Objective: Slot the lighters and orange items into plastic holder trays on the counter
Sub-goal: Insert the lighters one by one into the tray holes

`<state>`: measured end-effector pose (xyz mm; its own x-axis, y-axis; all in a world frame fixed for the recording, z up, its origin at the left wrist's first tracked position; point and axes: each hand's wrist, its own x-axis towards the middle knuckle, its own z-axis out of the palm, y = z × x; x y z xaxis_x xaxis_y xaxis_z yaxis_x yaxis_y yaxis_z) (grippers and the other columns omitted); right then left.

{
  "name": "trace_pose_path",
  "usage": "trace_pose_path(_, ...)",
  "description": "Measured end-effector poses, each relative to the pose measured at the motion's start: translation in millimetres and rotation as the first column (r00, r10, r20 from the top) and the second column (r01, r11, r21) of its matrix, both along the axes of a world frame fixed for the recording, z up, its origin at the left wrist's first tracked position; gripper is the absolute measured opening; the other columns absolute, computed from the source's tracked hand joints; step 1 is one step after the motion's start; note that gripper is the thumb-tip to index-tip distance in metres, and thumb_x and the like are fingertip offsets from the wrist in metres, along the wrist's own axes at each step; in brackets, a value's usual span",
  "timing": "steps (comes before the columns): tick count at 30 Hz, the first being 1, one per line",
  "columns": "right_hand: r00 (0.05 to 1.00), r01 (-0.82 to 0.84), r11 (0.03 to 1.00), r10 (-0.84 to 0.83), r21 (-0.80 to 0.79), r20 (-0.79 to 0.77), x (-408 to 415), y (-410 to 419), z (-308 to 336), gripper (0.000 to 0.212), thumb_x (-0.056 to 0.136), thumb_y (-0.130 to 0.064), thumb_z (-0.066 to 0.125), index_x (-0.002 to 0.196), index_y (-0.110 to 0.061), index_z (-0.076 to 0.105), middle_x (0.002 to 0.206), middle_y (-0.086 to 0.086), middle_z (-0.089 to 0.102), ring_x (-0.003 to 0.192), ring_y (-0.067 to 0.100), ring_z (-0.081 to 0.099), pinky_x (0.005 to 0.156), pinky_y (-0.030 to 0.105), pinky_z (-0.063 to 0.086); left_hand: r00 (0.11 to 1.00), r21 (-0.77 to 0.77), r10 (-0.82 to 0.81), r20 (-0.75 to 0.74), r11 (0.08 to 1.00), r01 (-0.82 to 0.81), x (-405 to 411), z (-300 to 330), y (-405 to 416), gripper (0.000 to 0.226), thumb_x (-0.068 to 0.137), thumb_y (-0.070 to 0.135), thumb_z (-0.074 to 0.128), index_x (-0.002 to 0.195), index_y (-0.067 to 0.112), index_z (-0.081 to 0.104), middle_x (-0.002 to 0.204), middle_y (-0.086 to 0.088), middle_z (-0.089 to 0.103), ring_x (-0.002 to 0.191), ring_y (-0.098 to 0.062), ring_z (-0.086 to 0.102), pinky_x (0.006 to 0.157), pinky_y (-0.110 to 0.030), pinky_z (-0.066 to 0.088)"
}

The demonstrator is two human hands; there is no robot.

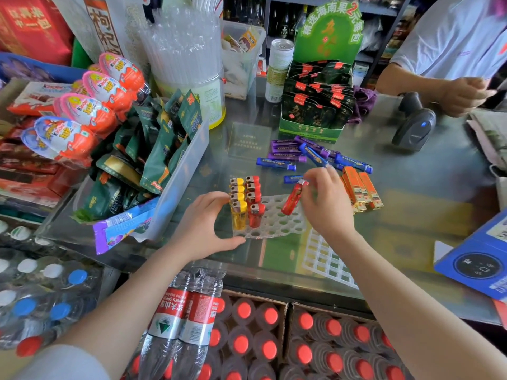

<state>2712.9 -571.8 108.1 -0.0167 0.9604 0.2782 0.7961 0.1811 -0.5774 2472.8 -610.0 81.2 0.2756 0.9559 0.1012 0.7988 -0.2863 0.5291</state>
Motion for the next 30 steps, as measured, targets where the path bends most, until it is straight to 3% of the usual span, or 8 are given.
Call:
trace_pose_path(2, 0.980, 0.180, 0.964, -0.194, -0.197, -0.051, -6.0, 2.5, 0.2, 0.027, 0.088, -0.027, 0.053, 0.109, -0.010, 0.048, 0.112, 0.008, 0.051, 0.092, 0.022, 0.052, 0.069, 0.029, 0.038, 1.000, 0.000, -0.001, 0.000, 1.000, 0.001, -0.1, 0.1, 0.4, 0.072, 0.063, 0.054, 0.069, 0.124, 0.022, 0.046, 0.128, 0.006, 0.045, 0.118, -0.010, 0.035, 0.097, -0.025, 0.024)
trace_pose_path(5, 0.980, 0.191, 0.924, -0.200, -0.330, 0.009, -14.6, 6.7, 2.9, 0.040, 0.088, -0.026, 0.056, 0.118, -0.004, 0.041, 0.115, 0.014, 0.051, 0.094, 0.026, 0.052, 0.073, 0.032, 0.041, 1.000, 0.005, -0.005, -0.003, 1.000, 0.005, -0.3, 0.2, 1.3, 0.074, 0.063, 0.054, 0.070, 0.124, 0.020, 0.046, 0.128, 0.004, 0.045, 0.119, -0.013, 0.036, 0.097, -0.027, 0.025)
trace_pose_path(10, 0.979, 0.164, 0.866, -0.202, -0.472, -0.029, -25.3, 15.1, 4.6, 0.032, 0.084, -0.027, 0.063, 0.102, -0.005, 0.049, 0.084, 0.006, 0.057, 0.063, 0.016, 0.052, 0.047, 0.026, 0.036, 1.000, 0.007, -0.007, -0.004, 1.000, 0.007, 0.0, 0.1, 0.4, 0.074, 0.064, 0.052, 0.071, 0.125, 0.019, 0.047, 0.129, 0.003, 0.046, 0.119, -0.014, 0.037, 0.097, -0.025, 0.024)
trace_pose_path(12, 0.980, 0.130, 0.871, -0.185, -0.474, -0.072, -24.6, 17.3, 4.8, 0.023, 0.084, -0.022, 0.063, 0.099, -0.006, 0.056, 0.079, 0.004, 0.061, 0.060, 0.015, 0.055, 0.045, 0.025, 0.039, 1.000, 0.003, -0.006, -0.001, 1.000, 0.006, 0.0, 0.8, 0.2, 0.074, 0.063, 0.051, 0.072, 0.125, 0.019, 0.047, 0.128, 0.003, 0.046, 0.119, -0.014, 0.037, 0.096, -0.022, 0.023)
trace_pose_path(15, 0.924, 0.042, 0.900, -0.200, -0.433, -0.325, -19.4, 9.9, 5.3, 0.021, 0.083, -0.012, 0.062, 0.104, -0.010, 0.061, 0.085, 0.003, 0.067, 0.063, 0.015, 0.061, 0.054, 0.027, 0.054, 1.000, -0.003, -0.006, 0.000, 1.000, 0.006, -0.3, 1.5, 0.0, 0.073, 0.063, 0.051, 0.072, 0.125, 0.020, 0.047, 0.128, 0.004, 0.046, 0.119, -0.013, 0.037, 0.096, -0.022, 0.024)
trace_pose_path(21, 0.700, -0.140, 0.976, -0.022, -0.168, -0.713, -13.4, -33.4, 12.9, 0.021, 0.084, -0.001, 0.060, 0.090, -0.022, 0.059, 0.062, -0.020, 0.061, 0.053, -0.001, 0.051, 0.052, 0.012, 0.043, 1.000, -0.003, -0.005, 0.011, 1.000, 0.005, -0.3, 0.2, 0.5, 0.073, 0.063, 0.051, 0.072, 0.123, 0.018, 0.048, 0.126, 0.004, 0.047, 0.118, -0.014, 0.038, 0.098, -0.027, 0.028)
trace_pose_path(26, 0.699, -0.364, 0.918, 0.157, -0.159, -0.698, -31.0, -55.5, 9.2, 0.024, 0.082, 0.004, 0.061, 0.082, -0.020, 0.057, 0.067, -0.013, 0.068, 0.065, 0.005, 0.063, 0.066, 0.020, 0.051, 1.000, 0.008, -0.008, 0.012, 1.000, 0.008, 0.2, 0.3, 0.4, 0.071, 0.063, 0.049, 0.072, 0.123, 0.017, 0.050, 0.125, 0.003, 0.048, 0.117, -0.015, 0.040, 0.097, -0.027, 0.029)
trace_pose_path(30, 0.745, -0.359, 0.918, 0.173, -0.170, -0.644, -33.4, -56.2, 1.5, 0.021, 0.081, -0.004, 0.064, 0.082, -0.023, 0.059, 0.076, -0.006, 0.070, 0.073, 0.013, 0.065, 0.073, 0.031, 0.054, 1.000, 0.017, 0.000, 0.006, 1.000, 0.000, 0.1, -0.5, -0.5, 0.071, 0.063, 0.050, 0.072, 0.122, 0.017, 0.050, 0.125, 0.002, 0.048, 0.116, -0.015, 0.040, 0.097, -0.025, 0.028)
